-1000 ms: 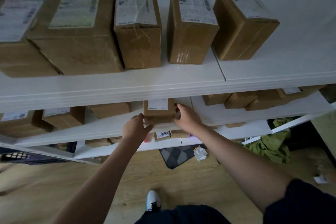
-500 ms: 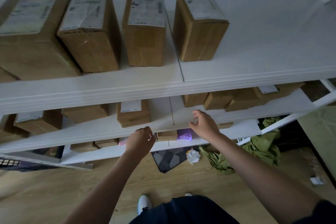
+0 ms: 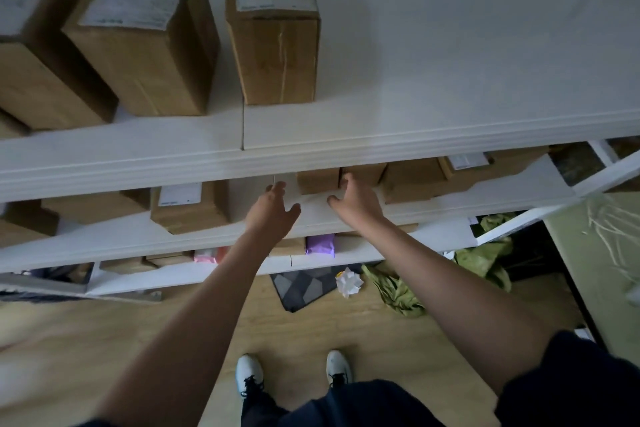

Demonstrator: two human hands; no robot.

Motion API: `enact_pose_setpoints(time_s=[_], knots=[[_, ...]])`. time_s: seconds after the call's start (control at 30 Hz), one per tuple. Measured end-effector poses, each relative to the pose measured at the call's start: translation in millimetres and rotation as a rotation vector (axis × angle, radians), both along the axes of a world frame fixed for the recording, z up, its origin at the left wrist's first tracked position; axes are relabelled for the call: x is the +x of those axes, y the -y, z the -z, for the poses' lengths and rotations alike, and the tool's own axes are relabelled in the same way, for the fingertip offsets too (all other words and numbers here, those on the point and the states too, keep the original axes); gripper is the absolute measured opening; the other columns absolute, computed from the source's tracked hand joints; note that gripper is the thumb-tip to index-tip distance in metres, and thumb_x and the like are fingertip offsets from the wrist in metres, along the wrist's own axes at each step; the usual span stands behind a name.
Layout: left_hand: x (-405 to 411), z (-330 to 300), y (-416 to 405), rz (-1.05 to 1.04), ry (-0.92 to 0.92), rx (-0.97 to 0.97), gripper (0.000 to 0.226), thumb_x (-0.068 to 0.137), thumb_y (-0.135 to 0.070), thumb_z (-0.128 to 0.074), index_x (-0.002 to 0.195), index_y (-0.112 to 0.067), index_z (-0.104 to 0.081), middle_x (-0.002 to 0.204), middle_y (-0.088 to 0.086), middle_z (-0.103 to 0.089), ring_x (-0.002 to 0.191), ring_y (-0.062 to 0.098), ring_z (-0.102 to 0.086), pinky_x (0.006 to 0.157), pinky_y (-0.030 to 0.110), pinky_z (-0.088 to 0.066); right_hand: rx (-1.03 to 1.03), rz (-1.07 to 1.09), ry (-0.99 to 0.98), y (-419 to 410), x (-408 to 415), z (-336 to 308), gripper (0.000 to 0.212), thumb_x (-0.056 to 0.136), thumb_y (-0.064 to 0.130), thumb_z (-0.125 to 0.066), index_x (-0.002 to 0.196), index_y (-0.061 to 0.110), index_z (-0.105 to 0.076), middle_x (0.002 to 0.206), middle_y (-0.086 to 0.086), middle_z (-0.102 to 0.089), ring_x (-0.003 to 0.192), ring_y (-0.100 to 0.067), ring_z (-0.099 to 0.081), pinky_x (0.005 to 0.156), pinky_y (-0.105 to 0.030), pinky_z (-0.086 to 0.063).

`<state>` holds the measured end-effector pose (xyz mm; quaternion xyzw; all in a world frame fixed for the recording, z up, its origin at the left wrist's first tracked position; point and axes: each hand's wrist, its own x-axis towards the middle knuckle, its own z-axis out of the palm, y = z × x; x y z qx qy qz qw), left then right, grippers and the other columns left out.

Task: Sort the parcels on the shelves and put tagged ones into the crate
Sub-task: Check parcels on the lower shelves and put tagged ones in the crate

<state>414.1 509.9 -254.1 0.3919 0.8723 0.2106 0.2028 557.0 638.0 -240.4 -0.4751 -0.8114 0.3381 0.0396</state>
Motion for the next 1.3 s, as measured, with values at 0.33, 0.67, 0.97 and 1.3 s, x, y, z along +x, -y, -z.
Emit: enact_pose_setpoints(time_s=[0.33,0.67,0.97,1.3], knots=[[23.6,-8.8,-7.0,-0.036,0.115,0.081,0.058,0.085,-0.027,-0.072,0.138,-0.015,-0.050,0.131,0.004,-0.060,0.110,0.022,-0.061,0.083,0.027,-0.045,-0.037,-0.099,-0.007,-7.5,-0.6,-9.6,0.029,0.088,0.029,-0.069,0.105,0.014,-0.051,0.088,0.002,-0.056,0.081,-0.022,-0.060,0.061,-0.029,-0.040],[82.8,2.0,70.6,0.009,0.124,0.082,0.053,0.089,-0.025,-0.068,0.138,-0.021,-0.047,0.132,-0.001,-0.055,0.116,0.021,-0.058,0.087,0.042,-0.054,-0.051,-0.163,-0.073,60.5,67.3,20.9,0.051,0.086,0.032,-0.072,0.131,0.021,-0.051,0.122,0.005,-0.061,0.103,-0.015,-0.062,0.086,-0.033,-0.054],[46.6,1.9,64.0,0.039,0.097,0.045,0.070,0.085,-0.032,-0.074,0.145,-0.016,-0.042,0.138,0.003,-0.051,0.116,0.023,-0.059,0.092,0.044,-0.055,0.035,-0.206,0.042,49.2,49.1,9.1,0.063,0.077,0.044,-0.077,0.130,0.023,-0.051,0.121,0.005,-0.055,0.094,-0.015,-0.062,0.078,-0.038,-0.057],[18.2,1.3,35.1,0.044,0.112,0.108,0.057,0.073,-0.035,-0.079,0.125,-0.025,-0.056,0.105,0.002,-0.072,0.096,0.025,-0.067,0.075,0.038,-0.056,0.069,-0.288,0.032,26.9,11.6,21.0,0.090,0.068,0.058,-0.076,0.145,0.029,-0.038,0.121,0.000,-0.062,0.101,-0.020,-0.067,0.078,-0.041,-0.059]])
